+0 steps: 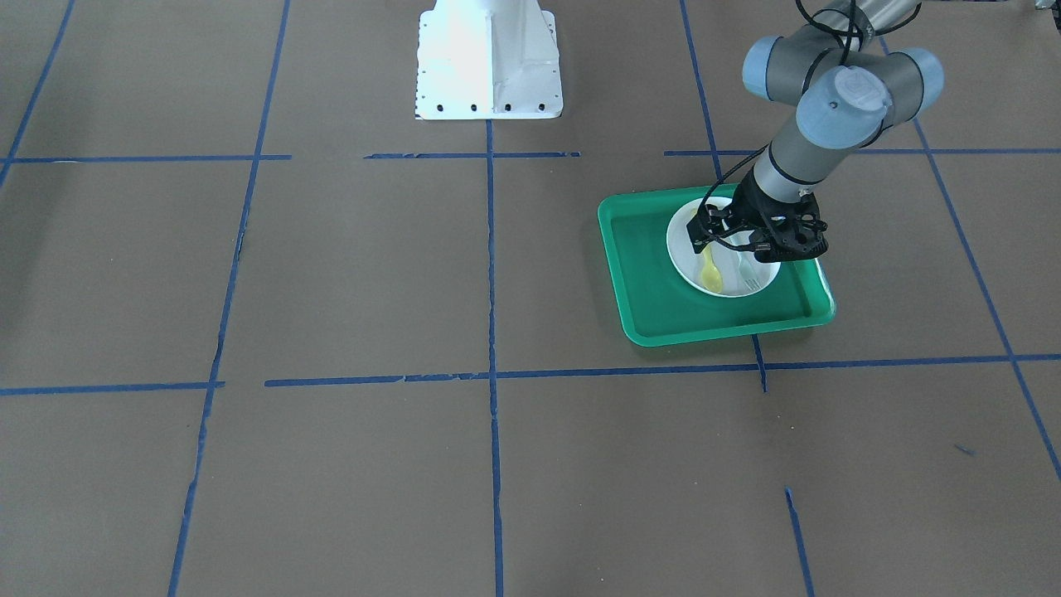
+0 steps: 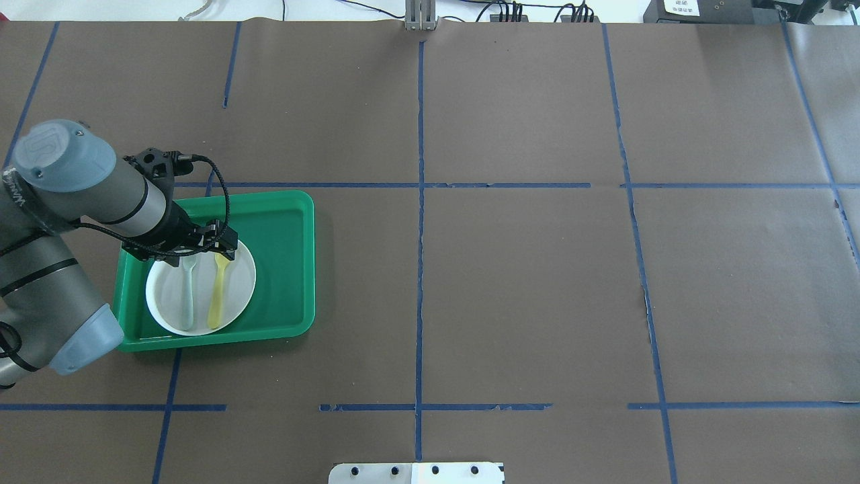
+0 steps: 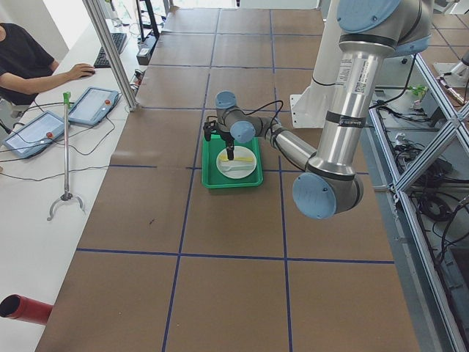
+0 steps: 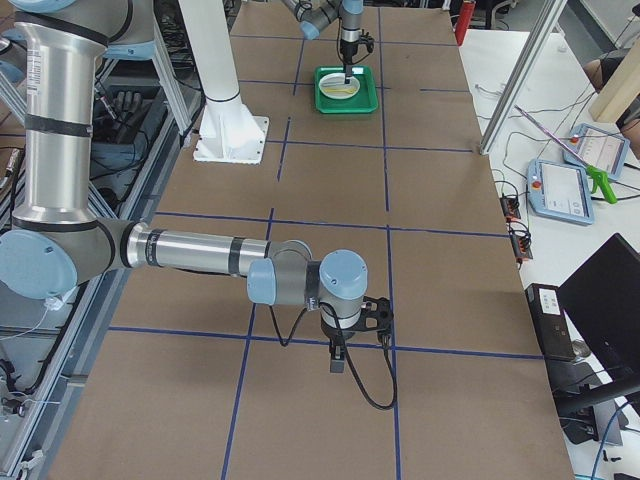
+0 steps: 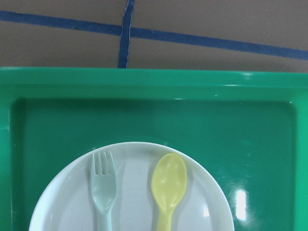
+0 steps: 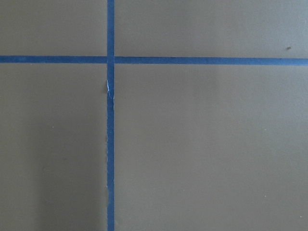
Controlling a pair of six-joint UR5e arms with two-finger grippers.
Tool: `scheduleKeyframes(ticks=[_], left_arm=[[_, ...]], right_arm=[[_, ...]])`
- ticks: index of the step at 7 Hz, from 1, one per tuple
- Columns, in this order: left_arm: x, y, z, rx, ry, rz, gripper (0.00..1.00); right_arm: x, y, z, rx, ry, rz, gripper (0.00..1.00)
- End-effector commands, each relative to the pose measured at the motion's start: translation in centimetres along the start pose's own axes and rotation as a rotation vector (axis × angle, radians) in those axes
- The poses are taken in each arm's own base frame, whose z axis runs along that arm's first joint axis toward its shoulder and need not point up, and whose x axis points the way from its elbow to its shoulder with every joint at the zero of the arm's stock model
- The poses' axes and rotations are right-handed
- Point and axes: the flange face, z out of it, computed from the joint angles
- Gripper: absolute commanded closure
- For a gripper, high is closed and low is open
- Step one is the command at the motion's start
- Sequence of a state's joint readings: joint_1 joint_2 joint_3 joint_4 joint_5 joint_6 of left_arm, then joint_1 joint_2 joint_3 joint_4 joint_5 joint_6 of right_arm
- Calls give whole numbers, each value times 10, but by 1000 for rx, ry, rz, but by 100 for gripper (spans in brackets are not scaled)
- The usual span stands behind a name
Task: Place spoon
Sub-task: 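Lower the left gripper and close it on the yellow spoon handle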
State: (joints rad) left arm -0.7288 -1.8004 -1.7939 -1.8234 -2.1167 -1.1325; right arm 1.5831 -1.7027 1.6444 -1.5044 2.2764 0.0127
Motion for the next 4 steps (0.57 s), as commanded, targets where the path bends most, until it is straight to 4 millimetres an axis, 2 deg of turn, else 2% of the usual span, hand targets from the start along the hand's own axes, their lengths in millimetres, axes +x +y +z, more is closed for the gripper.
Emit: scheduleKeyframes(ticks=[1, 2, 4], left_arm=[[-1, 1, 16, -10, -3, 8, 12], [-1, 1, 21, -15, -9, 8, 18], [1, 6, 30, -26, -9, 19, 18]], right_arm=[[0, 0, 0, 0, 0, 1, 0], [0, 0, 0, 0, 0, 1, 0], [0, 0, 0, 0, 0, 1, 0]])
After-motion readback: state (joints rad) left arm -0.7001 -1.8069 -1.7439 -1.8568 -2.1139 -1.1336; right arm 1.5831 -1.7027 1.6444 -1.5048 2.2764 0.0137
